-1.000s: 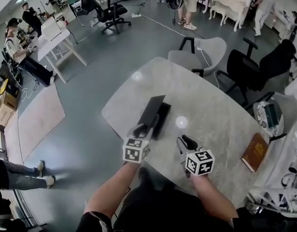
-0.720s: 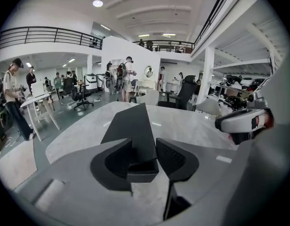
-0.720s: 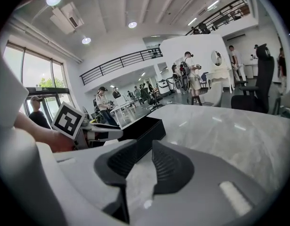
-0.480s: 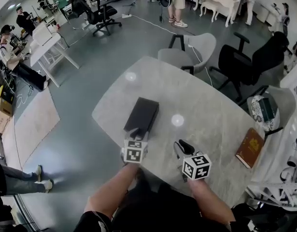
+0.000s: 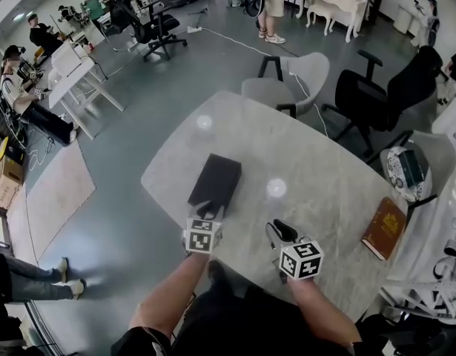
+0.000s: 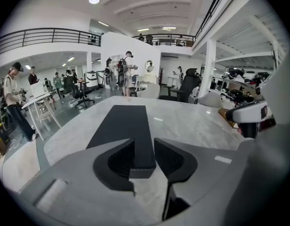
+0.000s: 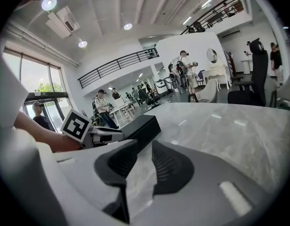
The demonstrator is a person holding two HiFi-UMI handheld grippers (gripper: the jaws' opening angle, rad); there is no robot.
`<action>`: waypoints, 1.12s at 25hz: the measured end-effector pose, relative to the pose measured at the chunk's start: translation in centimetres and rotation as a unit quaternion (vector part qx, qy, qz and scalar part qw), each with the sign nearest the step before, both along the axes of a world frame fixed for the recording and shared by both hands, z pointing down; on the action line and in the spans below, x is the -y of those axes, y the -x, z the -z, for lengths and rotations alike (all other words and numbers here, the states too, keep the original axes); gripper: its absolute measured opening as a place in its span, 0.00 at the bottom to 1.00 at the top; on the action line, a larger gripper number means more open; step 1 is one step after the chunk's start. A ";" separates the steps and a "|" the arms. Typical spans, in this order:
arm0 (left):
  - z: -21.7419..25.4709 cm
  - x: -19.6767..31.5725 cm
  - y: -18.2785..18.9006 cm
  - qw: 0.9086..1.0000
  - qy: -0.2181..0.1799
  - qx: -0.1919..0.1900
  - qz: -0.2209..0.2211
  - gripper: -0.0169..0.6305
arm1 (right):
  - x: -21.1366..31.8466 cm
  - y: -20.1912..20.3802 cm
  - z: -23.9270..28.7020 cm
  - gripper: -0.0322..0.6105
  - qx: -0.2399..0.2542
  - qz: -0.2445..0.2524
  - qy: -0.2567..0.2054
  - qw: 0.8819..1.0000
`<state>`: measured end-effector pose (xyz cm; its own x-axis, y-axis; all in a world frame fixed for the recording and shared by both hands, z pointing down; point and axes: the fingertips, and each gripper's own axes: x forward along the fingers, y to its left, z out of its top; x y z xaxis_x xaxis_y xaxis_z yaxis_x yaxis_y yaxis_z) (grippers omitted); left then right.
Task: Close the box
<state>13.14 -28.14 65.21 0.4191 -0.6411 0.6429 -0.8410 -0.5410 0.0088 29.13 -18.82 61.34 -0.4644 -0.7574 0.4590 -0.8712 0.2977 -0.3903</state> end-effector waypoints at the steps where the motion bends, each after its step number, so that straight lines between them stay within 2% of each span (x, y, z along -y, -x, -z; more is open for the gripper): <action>1: -0.2 -0.4 -0.5 1.000 0.005 -0.003 -0.010 0.27 | 0.0 0.0 0.1 0.21 0.001 0.003 -0.001 1.000; 3: -0.6 -0.9 -1.0 1.000 0.012 -0.002 -0.018 0.32 | 0.0 0.3 0.4 0.21 0.003 0.010 -0.005 1.000; 7: -0.8 -1.0 -0.7 1.000 0.013 0.004 0.001 0.29 | -0.6 1.1 1.1 0.21 0.007 0.027 -0.011 1.000; 11: 0.7 -0.8 -0.1 1.000 0.001 -0.008 0.010 0.28 | -0.9 1.7 1.6 0.21 -0.001 0.037 -0.010 0.999; 14: 3.5 -1.2 -0.3 0.998 -0.021 -0.060 -0.019 0.28 | -0.4 2.1 2.6 0.21 -0.009 0.033 -0.014 0.999; 17: 6.5 -1.8 0.5 0.992 -0.036 -0.111 -0.054 0.28 | 0.0 3.1 3.9 0.19 -0.018 0.027 -0.022 0.999; 20: 9.7 -1.8 2.2 0.984 -0.064 -0.138 -0.093 0.26 | 1.2 4.2 5.7 0.18 -0.027 0.024 -0.042 0.998; 23: 13.7 -1.6 4.8 0.975 -0.101 -0.154 -0.126 0.15 | 2.6 5.0 8.3 0.16 -0.039 -0.002 -0.067 0.997; 26: 17.1 -0.8 8.8 0.968 -0.133 -0.169 -0.130 0.09 | 3.8 7.3 10.9 0.14 -0.053 -0.029 -0.093 0.994; 28: 18.2 -0.3 11.7 0.968 -0.136 -0.171 -0.124 0.06 | 4.4 9.3 12.6 0.14 -0.055 -0.048 -0.115 0.991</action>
<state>1.42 -27.88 47.01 0.7404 -0.6194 0.2610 -0.6580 -0.7473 0.0929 19.86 -23.25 48.74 -0.3410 -0.8863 0.3134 -0.9337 0.2807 -0.2221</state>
